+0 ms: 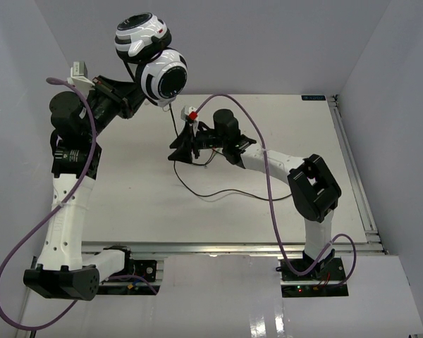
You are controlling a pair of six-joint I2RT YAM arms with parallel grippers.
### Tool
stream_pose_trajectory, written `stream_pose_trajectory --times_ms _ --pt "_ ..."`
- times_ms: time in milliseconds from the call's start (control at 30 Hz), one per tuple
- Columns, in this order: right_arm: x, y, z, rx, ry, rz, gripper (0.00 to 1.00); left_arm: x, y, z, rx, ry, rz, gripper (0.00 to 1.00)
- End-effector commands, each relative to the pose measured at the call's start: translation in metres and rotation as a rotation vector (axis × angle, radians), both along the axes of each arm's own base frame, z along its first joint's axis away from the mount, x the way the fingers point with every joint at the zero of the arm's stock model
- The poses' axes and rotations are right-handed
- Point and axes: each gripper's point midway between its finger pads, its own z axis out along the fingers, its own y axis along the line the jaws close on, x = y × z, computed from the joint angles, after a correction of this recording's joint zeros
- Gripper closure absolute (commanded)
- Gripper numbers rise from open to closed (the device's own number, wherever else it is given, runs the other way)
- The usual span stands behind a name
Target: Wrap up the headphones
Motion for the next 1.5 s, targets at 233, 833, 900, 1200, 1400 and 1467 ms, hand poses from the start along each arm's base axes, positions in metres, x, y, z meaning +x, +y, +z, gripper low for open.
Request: stream_pose_trajectory --times_ms 233,833,900,1200,1400,1467 --pt "-0.061 -0.008 0.003 0.122 0.072 0.17 0.48 -0.033 0.002 0.066 -0.083 -0.119 -0.008 1.0" --pt "-0.087 0.003 0.018 0.119 0.104 0.207 0.77 -0.039 0.003 0.068 -0.082 -0.115 -0.006 1.0" --pt "-0.09 0.004 0.018 0.113 0.114 0.211 0.84 -0.039 0.003 0.067 -0.08 -0.115 -0.005 1.0" --pt "-0.084 -0.033 -0.022 -0.125 0.041 0.034 0.92 -0.013 0.019 0.054 0.041 -0.12 0.144 1.0" --pt "-0.071 -0.111 -0.036 -0.377 -0.266 -0.186 0.92 0.025 0.05 0.029 0.218 -0.094 0.358 1.0" --pt "-0.073 -0.133 -0.041 -0.48 -0.322 -0.215 0.92 0.038 0.055 0.018 0.254 -0.08 0.388 1.0"
